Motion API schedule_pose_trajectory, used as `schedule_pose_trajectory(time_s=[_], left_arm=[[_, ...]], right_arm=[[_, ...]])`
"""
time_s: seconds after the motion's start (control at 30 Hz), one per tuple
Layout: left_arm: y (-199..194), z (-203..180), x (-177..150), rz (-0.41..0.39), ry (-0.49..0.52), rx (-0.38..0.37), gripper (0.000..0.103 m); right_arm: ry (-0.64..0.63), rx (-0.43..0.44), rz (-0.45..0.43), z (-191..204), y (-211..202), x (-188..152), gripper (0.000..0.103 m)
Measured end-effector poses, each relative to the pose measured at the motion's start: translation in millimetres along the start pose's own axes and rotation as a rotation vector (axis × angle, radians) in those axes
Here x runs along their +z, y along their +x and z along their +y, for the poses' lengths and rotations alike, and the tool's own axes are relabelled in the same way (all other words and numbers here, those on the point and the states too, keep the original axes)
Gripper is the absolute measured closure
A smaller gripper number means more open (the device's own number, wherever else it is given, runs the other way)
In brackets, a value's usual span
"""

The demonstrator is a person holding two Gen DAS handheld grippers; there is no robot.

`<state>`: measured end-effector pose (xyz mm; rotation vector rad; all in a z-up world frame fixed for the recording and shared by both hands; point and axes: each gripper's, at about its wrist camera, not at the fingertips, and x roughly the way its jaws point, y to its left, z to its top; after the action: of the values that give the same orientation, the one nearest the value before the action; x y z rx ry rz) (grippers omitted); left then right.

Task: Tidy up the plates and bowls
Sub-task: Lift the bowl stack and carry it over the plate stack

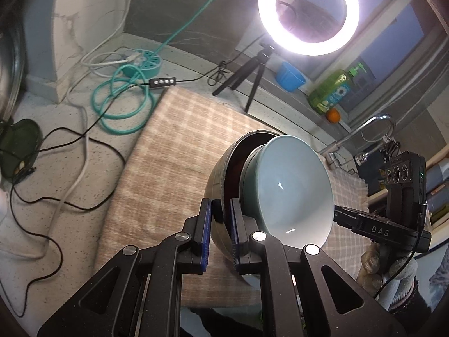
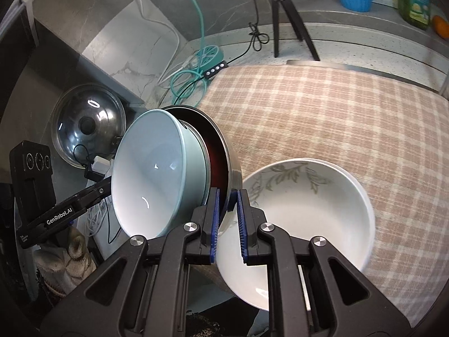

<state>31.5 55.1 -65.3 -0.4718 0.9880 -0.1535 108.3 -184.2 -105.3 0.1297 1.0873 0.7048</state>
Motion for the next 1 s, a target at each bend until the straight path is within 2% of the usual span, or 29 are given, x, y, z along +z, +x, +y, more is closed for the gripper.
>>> schedule_pose_trajectory(time_s=[0.43,1.0], left_arm=[[36.0,-51.4,-10.2,0.091,0.077,-0.071,0.093],[61.6,-77.2,-26.3,0.163,0.102,-0.069,0.092]], right_arm=[[0.110,-0.060,-0.038,-52.8,-37.8,-28.3,0.090],[0.182,-0.080,-0.025,-87.6,-40.8,-48.8,0.090]])
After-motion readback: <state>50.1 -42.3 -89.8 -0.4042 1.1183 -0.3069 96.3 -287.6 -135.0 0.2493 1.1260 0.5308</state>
